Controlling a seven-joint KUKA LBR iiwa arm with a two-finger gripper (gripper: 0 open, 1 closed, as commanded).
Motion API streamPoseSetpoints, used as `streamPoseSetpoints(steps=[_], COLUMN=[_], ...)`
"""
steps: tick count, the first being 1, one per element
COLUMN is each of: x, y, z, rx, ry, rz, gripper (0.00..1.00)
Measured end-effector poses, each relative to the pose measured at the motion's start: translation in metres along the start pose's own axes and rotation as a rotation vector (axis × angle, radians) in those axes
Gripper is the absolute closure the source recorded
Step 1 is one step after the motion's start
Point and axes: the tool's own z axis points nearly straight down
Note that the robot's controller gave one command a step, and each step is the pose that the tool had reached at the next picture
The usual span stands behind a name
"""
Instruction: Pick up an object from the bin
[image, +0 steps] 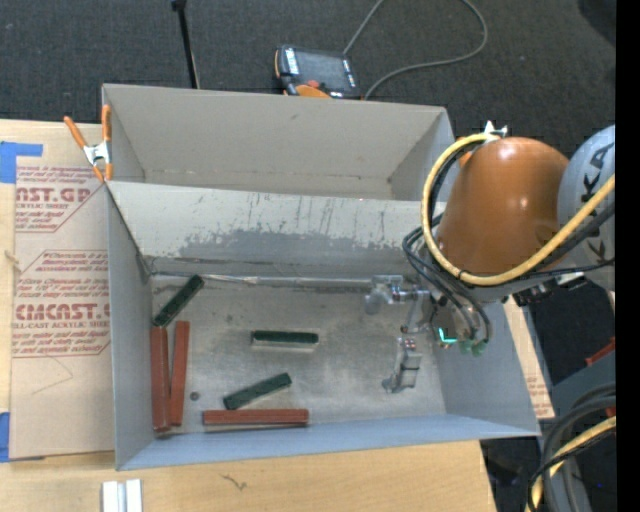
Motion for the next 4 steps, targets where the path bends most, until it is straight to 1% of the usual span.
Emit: streamPoseSetpoints(steps=[1,2,3,4], x=[-0.024,-0.02,-0.021,-0.057], y=[0.044,0.148,0.143,0.165], z=[0.158,0.157,0.157,0.007], rx=[0.0,-0.004,-0.001,-0.004], ry=[-0.003,-0.007,-0.007,-0.017], rz=[-0.09,-0.007,-0.001,-0.028], gripper=[0.0,0.0,1.0,1.0])
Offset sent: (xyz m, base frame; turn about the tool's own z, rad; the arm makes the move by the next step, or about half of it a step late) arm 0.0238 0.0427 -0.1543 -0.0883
